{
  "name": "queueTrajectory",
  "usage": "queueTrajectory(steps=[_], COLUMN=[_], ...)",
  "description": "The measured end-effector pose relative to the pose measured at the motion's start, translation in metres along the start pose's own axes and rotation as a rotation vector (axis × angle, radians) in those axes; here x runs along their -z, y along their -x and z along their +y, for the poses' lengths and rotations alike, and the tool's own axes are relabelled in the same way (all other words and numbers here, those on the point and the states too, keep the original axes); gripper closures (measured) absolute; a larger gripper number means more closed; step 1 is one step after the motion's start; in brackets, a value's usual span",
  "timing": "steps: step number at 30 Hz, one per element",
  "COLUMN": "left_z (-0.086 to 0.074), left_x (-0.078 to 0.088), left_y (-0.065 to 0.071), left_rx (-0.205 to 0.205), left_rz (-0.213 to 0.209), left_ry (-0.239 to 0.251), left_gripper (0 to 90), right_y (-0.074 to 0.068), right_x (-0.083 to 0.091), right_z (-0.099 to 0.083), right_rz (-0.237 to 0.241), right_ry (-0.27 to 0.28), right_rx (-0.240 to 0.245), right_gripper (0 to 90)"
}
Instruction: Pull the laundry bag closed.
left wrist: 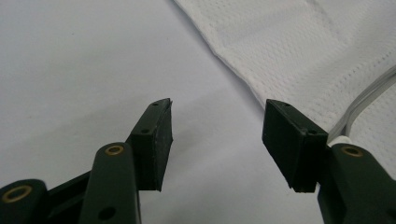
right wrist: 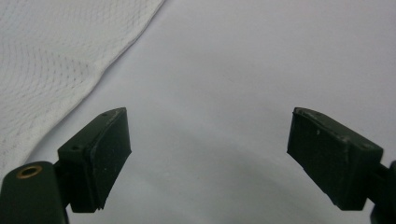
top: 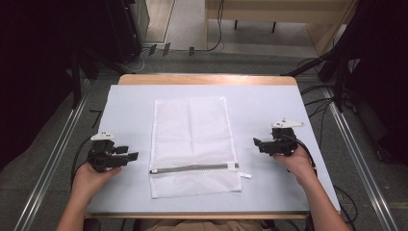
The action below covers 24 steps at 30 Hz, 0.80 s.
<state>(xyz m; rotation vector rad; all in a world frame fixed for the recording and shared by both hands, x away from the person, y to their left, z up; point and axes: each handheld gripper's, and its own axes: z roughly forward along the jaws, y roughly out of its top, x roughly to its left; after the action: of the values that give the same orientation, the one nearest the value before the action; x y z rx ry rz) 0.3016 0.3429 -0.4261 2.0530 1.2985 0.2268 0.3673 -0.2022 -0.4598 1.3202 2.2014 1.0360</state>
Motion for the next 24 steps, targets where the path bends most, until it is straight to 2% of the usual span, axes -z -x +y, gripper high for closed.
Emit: queueTrajectory(steps=[4,8,11,14,19,21,22,24], left_z=[0.0009,0.0027,0.0041,0.0044,0.0049,0.0060,0.0062,0.0055], left_x=[0.0003,0.0014,0.0015,0.0019,0.0020,0.0010,-0.0006,-0.0021], left_y=[0.0007,0.0014,0.0004,0.0001,0.0003,-0.0001,-0.0004,-0.0018], left_rx=[0.010,0.007,0.035,0.041,0.040,0.049,0.070,0.072], left_rz=[-0.015,-0.026,-0.031,-0.032,-0.035,-0.040,-0.036,-0.035], left_ry=[-0.002,0.010,0.016,0.021,0.019,-0.005,-0.020,-0.036], left_gripper=[48.4,48.0,48.2,51.1,51.0,47.8,44.0,45.3], right_y=[-0.0020,-0.0043,-0.0058,-0.0070,-0.0075,-0.0080,-0.0083,-0.0086], right_x=[0.0018,0.0037,0.0042,0.0043,0.0048,0.0055,0.0059,0.0061], right_z=[0.0000,0.0012,0.0019,0.0020,0.0023,0.0026,0.0025,0.0024], right_rz=[0.014,0.033,0.035,0.038,0.041,0.042,0.042,0.037], right_ry=[-0.014,-0.019,-0.020,-0.024,-0.023,-0.018,-0.020,-0.020], right_rx=[0.020,0.035,0.043,0.039,0.035,0.036,0.035,0.041], right_gripper=[14.0,14.0,14.2,14.6,14.2,14.3,14.3,14.7])
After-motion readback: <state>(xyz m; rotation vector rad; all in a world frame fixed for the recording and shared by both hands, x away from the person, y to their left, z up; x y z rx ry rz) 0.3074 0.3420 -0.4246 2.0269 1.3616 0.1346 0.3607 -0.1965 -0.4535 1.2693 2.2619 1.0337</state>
